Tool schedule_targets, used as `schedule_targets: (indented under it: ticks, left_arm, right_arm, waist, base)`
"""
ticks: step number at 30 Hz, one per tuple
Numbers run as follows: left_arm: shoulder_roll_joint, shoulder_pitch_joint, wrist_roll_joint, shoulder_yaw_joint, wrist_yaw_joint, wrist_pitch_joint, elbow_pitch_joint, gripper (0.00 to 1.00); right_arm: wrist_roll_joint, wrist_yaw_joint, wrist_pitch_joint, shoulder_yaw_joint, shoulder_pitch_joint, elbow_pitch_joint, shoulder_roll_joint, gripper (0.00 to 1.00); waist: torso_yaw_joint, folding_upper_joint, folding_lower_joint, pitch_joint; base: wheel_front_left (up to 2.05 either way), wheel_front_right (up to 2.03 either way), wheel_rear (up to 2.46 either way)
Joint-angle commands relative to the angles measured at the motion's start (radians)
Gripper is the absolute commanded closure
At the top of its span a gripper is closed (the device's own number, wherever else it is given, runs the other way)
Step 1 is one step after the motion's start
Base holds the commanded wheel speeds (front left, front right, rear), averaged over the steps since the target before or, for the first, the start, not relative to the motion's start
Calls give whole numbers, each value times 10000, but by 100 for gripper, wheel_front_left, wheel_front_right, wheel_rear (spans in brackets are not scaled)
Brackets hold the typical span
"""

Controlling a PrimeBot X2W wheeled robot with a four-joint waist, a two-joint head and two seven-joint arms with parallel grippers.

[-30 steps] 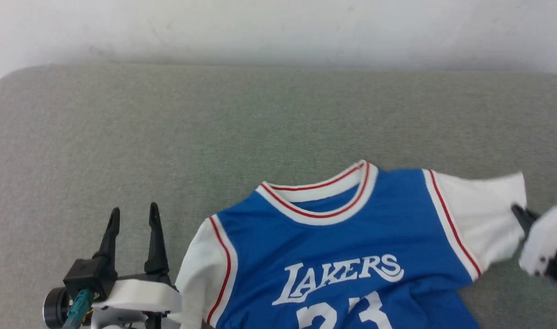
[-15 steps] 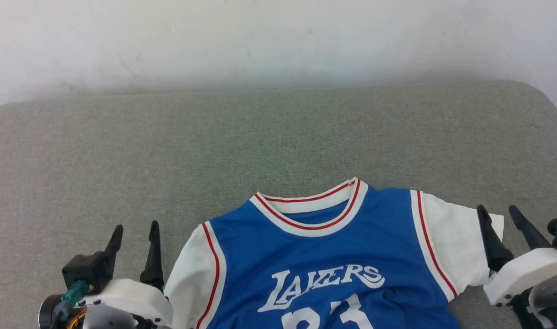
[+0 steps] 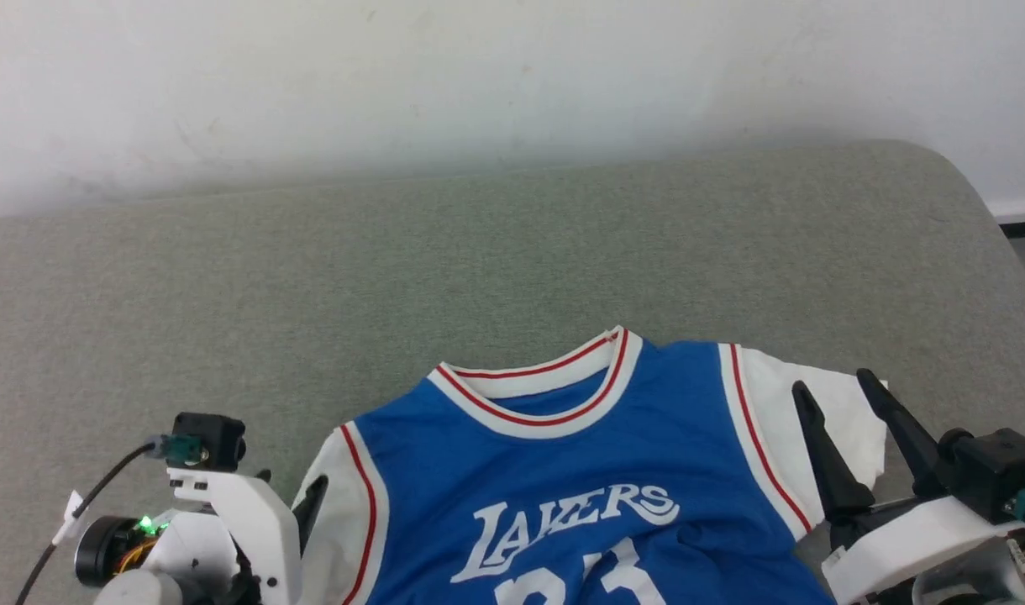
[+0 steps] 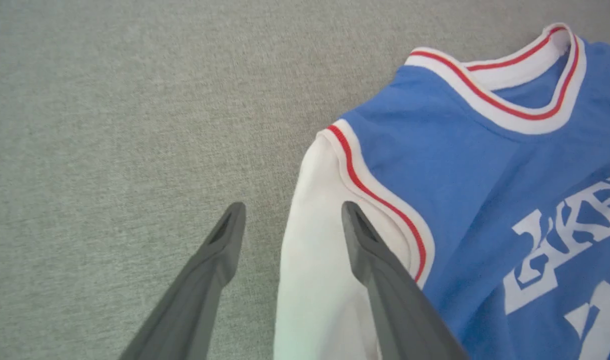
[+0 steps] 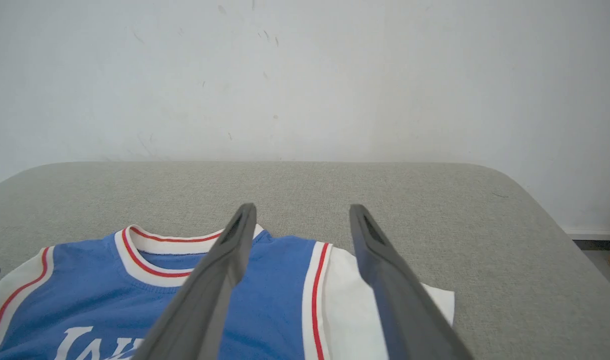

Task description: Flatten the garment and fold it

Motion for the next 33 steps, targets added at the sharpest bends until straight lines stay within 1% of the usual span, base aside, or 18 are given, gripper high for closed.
schedule_targets:
  ticks: [1,5,9,14,15,16,17,18,22,25,29,31,32,33]
  left_arm:
    - [251,4,-252,-63,-114,732,-62,0]
    - [690,499,-578,-83,-94,2127,-222,0]
    - [919,1086,-847,-144,28,3197,-421,0]
    - [1016,1542,-873,-436,188,4071,-469,0]
    - [964,1558,-906,-525,182,4180,-432,25]
    - [909,1557,-931,-620,163,4263,-389,59]
    - [857,1550,-956,-703,141,4321,-341,90]
    - [801,1537,-985,-763,130,4350,-303,100]
    - [627,1425,-1013,-758,119,3947,-276,100]
    - [397,1338,-1062,-437,246,3055,-358,100]
    - [298,1292,-830,-50,438,1797,-519,100]
    - [281,1308,-606,63,560,1217,-665,100]
    - [281,1308,-606,63,560,1217,-665,100]
    - [265,1308,-473,125,653,917,-751,100]
  right_arm:
    - [-24,-7,33,49,104,-183,68,0]
    - [50,-7,68,158,140,-261,168,0]
    - [174,-7,65,172,147,-212,286,0]
    - [339,-7,66,211,46,-124,341,0]
    - [350,-7,58,202,17,-118,342,0]
    - [365,-7,55,191,-10,-106,344,0]
    - [378,-7,62,173,-34,-95,342,0]
    - [391,-7,68,150,-58,-89,337,0]
    - [481,-7,135,-21,-115,-44,262,0]
    - [612,-7,286,-174,-147,50,197,0]
    - [982,-7,697,-595,-141,385,-59,0]
    - [1191,-7,969,-896,-187,774,-262,0]
    - [1191,-7,969,-896,-187,774,-262,0]
    - [1327,-7,1087,-1069,-258,1017,-353,0]
  waist:
    - [-268,-1,0,134]
    - [-507,-1,0,247]
    - [-613,-1,0,356]
    - [-652,-1,0,477]
    - [-646,-1,0,504]
    - [-638,-1,0,523]
    - [-622,-1,0,531]
    - [-603,-1,0,529]
    - [-473,-1,0,475]
    - [-370,-1,0,406]
    - [-134,-1,0,329]
    - [-45,-1,0,318]
    - [-45,-1,0,318]
    - [-12,-1,0,328]
  base:
    - [0,0,0]
    - [0,0,0]
    - [0,0,0]
    - [0,0,0]
    - [0,0,0]
    - [0,0,0]
    - [0,0,0]
    - [0,0,0]
    - [0,0,0]
    - [0,0,0]
    - [0,0,0]
    - [0,0,0]
    - [0,0,0]
    - [0,0,0]
